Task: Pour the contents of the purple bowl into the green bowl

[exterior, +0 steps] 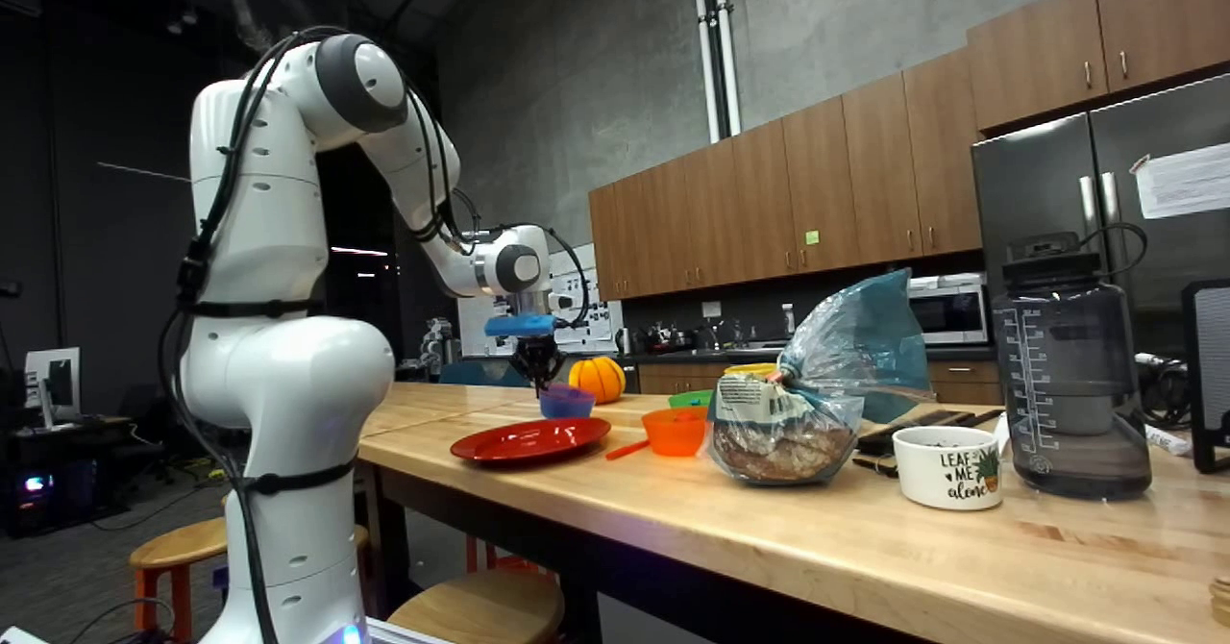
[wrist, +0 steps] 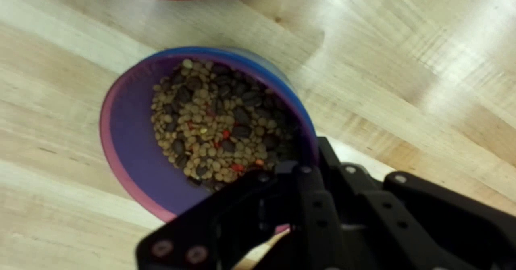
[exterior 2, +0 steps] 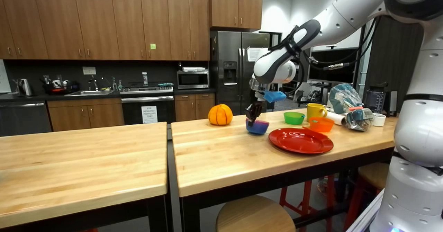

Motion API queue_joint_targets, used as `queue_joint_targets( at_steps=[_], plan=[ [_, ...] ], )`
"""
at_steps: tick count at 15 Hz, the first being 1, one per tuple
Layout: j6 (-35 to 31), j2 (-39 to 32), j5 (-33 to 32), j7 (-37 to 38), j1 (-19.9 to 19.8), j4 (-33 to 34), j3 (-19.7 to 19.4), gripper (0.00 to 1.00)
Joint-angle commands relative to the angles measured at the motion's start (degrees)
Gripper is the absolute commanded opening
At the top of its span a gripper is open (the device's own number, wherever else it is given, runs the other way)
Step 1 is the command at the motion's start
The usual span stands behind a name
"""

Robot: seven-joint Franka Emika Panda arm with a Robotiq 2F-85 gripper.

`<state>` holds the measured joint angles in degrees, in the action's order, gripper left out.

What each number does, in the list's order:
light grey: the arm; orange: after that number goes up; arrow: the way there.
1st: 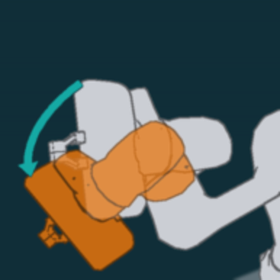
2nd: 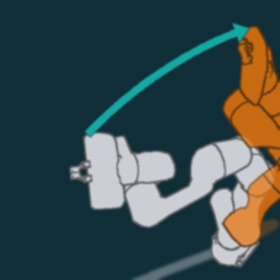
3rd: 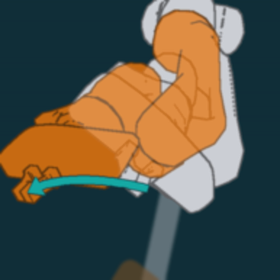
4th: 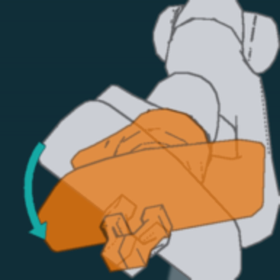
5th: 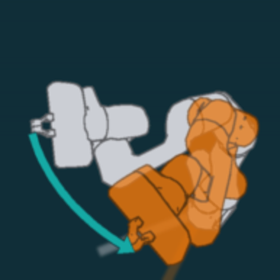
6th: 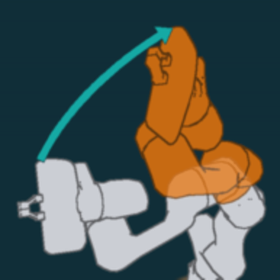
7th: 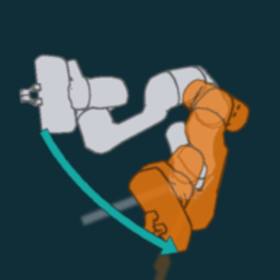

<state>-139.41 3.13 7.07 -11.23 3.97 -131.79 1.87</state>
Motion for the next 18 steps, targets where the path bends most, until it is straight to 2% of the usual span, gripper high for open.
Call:
queue_joint_targets(
  at_steps=[1, 8, 15, 18],
  plan=[
    [3.3, 0.2, -1.1, -2.7, -1.8, 2.4, -1.4, 0.02],
    [4.5, 0.6, -6.9, -2.8, -5.2, 4.6, -4.1, 0.02],
    [4.1, 1.1, -1.9, -9.1, -7.3, 7.5, -7.3, 0.02],
    [3.9, 1.3, 4.0, -13.5, -7.9, 8.0, -8.7, 0.02]
  ],
)
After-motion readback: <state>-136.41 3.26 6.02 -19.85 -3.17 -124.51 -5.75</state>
